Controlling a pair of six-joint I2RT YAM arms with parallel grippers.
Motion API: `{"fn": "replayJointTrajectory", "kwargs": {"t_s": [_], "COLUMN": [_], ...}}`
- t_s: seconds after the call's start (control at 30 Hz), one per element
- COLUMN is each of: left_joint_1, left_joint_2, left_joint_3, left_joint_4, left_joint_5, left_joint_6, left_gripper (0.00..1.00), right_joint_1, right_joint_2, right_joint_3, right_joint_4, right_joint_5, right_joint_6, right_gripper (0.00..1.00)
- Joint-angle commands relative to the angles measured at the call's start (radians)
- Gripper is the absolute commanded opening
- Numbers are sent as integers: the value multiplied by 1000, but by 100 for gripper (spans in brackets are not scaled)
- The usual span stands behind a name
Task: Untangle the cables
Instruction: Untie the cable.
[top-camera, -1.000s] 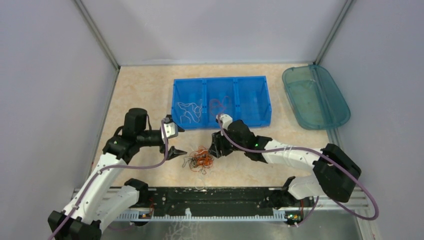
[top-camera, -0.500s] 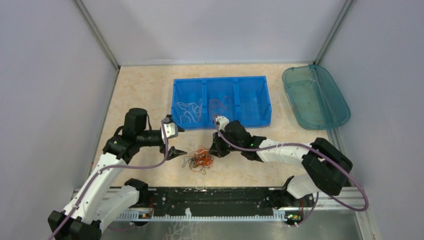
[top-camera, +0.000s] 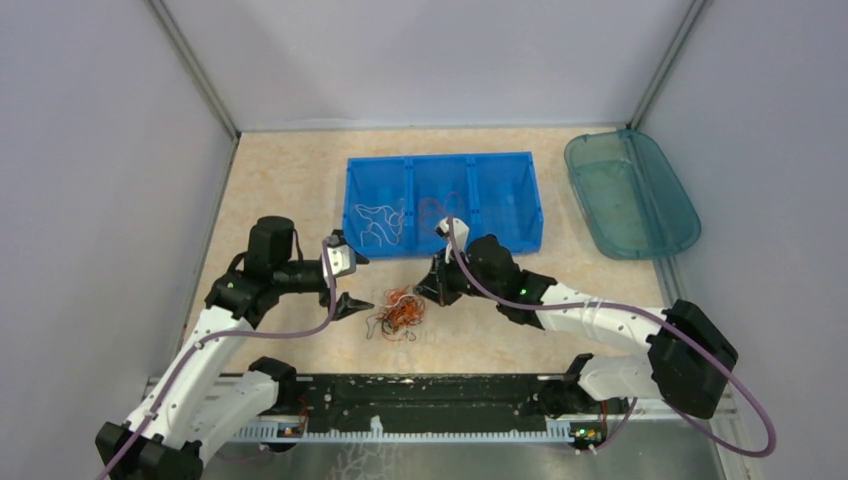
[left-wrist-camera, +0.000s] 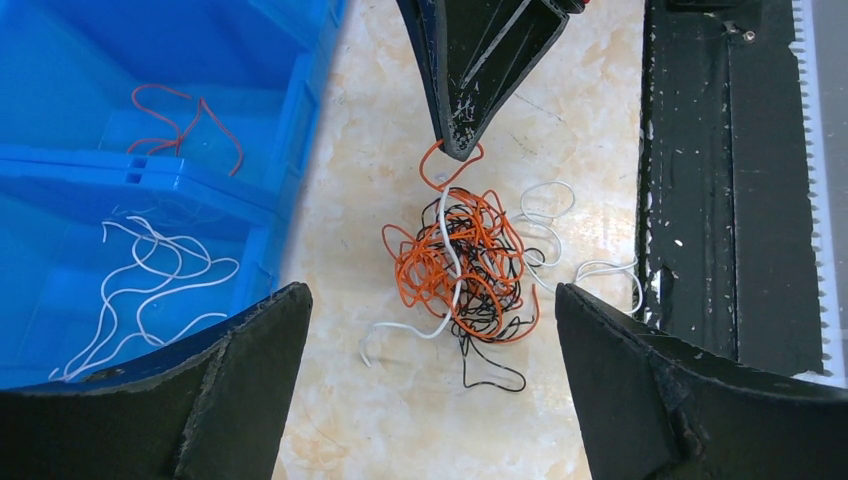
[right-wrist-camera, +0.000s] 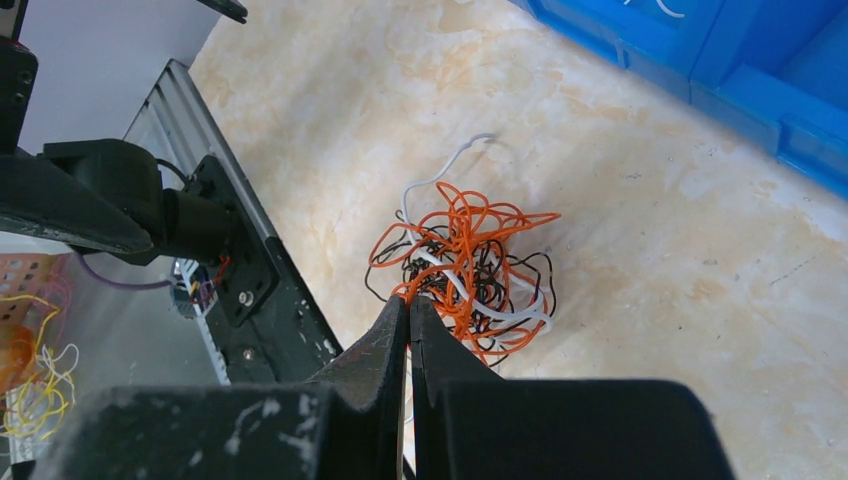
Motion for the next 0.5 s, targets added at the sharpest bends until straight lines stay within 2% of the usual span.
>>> {"fn": "replayJointTrajectory", "kwargs": {"t_s": [0.0, 0.2, 0.47], "left_joint_1": [-7, -7, -19], "left_joint_2": [-11, 8, 5], "left_joint_3": [19, 40, 50], "left_joint_4": [19, 55, 135], "left_joint_5": [36, 79, 163], "left_joint_6": [-18, -104, -266], "left_gripper": [97, 93, 86], "right_joint_1": [-4, -2, 20], "right_joint_2": [-50, -78, -62], "right_joint_3": [22, 115, 180], "right_joint_4": [55, 107, 167], "right_joint_5": [-32, -152, -214], "right_joint_6": [14, 61, 84], "right_gripper": [0, 0, 0]}}
